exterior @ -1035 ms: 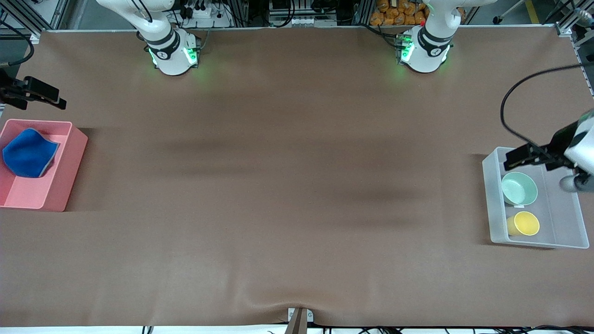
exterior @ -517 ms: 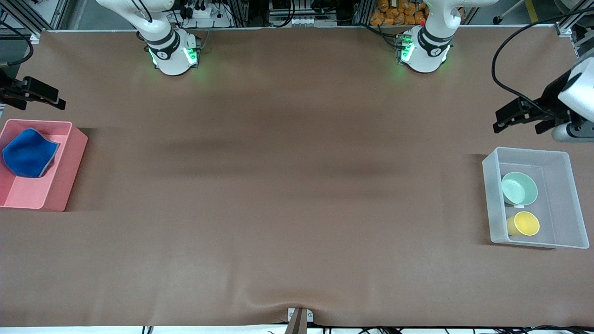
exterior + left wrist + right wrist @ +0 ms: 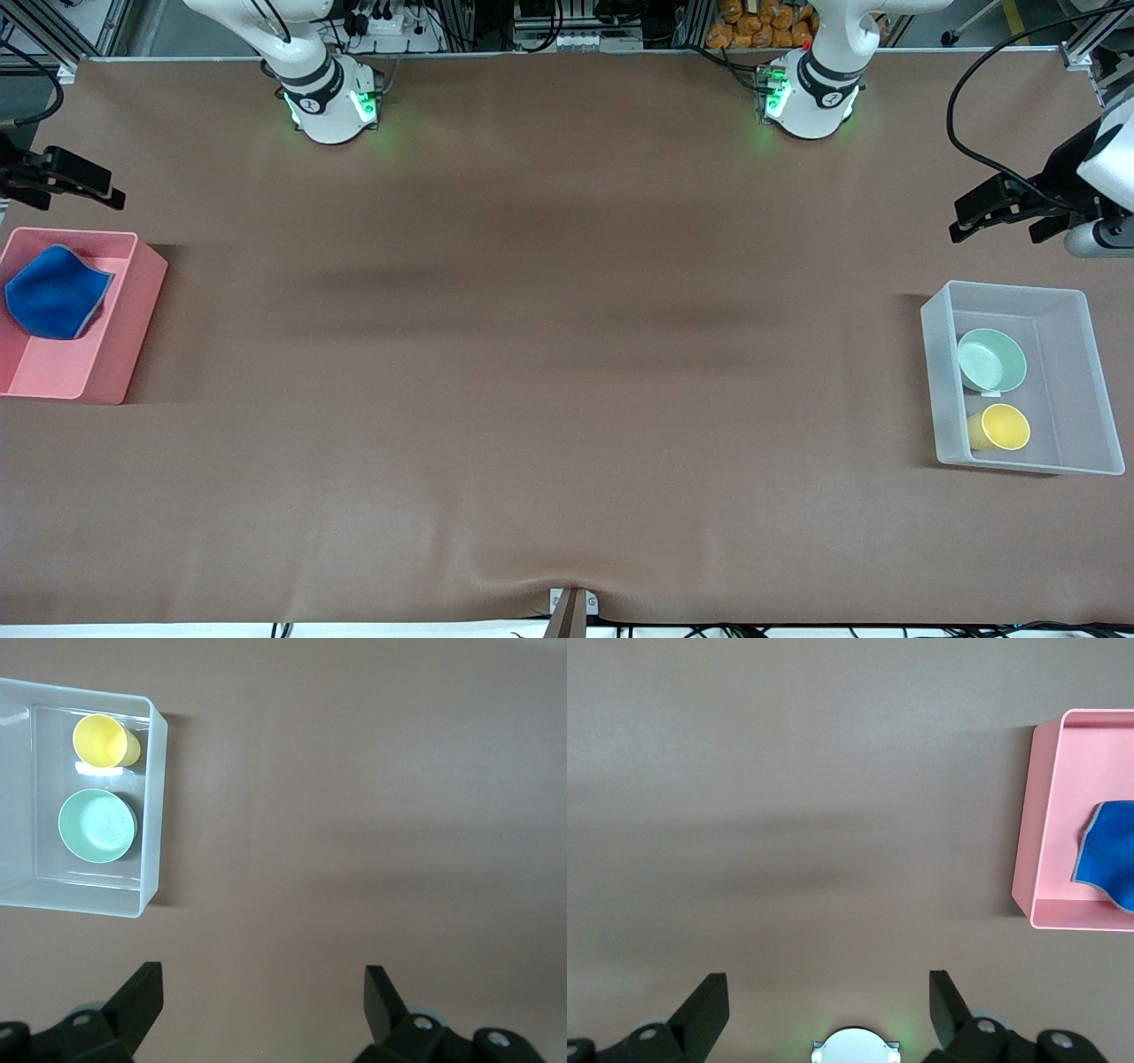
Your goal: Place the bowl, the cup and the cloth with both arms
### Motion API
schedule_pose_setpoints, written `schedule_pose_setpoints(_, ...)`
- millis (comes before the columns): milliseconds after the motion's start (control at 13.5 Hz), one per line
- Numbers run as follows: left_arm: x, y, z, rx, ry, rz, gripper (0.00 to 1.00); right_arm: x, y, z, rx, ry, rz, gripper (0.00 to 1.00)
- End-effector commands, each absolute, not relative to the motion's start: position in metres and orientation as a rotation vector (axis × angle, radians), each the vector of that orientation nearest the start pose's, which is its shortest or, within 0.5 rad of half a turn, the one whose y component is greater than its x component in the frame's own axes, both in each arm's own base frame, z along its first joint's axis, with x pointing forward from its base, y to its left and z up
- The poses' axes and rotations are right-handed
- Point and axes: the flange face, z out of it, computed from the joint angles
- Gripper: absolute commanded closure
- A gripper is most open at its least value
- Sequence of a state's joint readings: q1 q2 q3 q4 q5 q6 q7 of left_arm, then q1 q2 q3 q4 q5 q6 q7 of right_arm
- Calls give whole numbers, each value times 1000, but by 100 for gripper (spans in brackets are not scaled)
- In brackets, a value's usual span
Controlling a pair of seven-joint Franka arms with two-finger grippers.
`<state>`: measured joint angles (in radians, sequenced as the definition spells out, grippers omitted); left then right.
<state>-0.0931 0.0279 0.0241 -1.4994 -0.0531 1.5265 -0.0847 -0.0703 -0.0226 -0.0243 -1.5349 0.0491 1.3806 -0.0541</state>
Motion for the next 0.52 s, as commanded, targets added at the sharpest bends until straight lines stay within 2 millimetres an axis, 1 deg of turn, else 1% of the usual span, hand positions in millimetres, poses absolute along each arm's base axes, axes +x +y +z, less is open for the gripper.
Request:
schedule_pose_setpoints(0,555,-45,649,-3195,-29,-20,0,519,-46,644,-3081,43,181,0)
schedule_pose_setpoints(148,556,-40,649,-3203,-48,-20,0,519,-46,644,-3081,43,181,0)
schedule_pose_setpoints(370,558,-36,645,-3203,-32,-6,0,519,-46,644,-3081,43,178,0)
schedule_pose_setpoints(443,558,-31,645,-3206,-43,-9,0,519,-46,644,-3081,43,178,0)
